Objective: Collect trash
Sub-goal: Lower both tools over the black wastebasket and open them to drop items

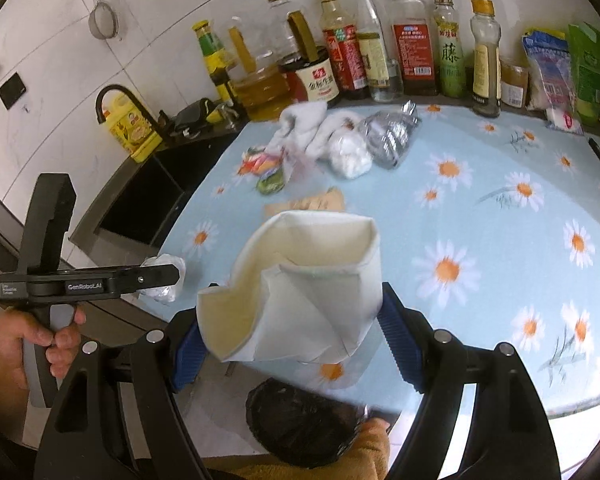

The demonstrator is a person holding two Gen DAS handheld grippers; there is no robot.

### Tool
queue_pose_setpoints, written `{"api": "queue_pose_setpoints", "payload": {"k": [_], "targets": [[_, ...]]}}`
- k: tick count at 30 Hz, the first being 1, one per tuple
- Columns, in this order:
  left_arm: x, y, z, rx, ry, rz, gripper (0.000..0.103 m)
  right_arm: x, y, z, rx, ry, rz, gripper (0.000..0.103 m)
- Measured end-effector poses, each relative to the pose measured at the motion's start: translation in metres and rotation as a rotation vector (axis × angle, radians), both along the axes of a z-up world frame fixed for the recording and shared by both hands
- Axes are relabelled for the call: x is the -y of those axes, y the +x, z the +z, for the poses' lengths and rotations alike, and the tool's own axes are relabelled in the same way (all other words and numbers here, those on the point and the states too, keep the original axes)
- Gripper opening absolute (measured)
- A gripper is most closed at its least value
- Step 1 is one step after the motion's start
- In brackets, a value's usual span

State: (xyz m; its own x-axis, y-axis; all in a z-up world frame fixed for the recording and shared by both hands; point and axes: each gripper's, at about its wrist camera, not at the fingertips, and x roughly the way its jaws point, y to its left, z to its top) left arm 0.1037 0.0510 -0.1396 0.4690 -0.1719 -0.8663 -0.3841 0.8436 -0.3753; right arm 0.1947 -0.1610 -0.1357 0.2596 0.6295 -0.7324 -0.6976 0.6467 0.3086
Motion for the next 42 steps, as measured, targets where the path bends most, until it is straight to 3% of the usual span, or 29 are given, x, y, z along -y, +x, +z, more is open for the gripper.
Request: {"api": "queue_pose_setpoints", "payload": {"k": [7, 18, 29, 32, 35, 42], "targets": [[0.020, -0.040, -0.015, -0.003, -0.039, -0.051, 0.053, 0.002, -0.051, -0.021, -0.042, -0.046, 0.001, 0.077], [0.048, -0.078, -0.051, -0.072, -0.094, -0.115, 0.053, 0.001, -0.103, -0.073, -0.137, -0.115, 0.019, 0.077], [0.061, -0.081, -0.087, -0.180, -0.124, -0.148, 0.057, 0.004, -0.106, -0.100, -0.243, -0.120, 0.021, 0.079], [0.059, -0.081, -0.090, -0.189, -0.123, -0.140, 0.058, 0.008, -0.100, -0.100, -0.264, -0.107, 0.010, 0.086], [0.056, -0.080, -0.090, -0.189, -0.135, -0.120, 0.066, 0.010, -0.097, -0.098, -0.268, -0.098, 0.010, 0.087], [0.054, -0.075, -0.086, -0.188, -0.122, -0.118, 0.066, 0.012, -0.090, -0.095, -0.268, -0.092, -0.003, 0.087]]}}
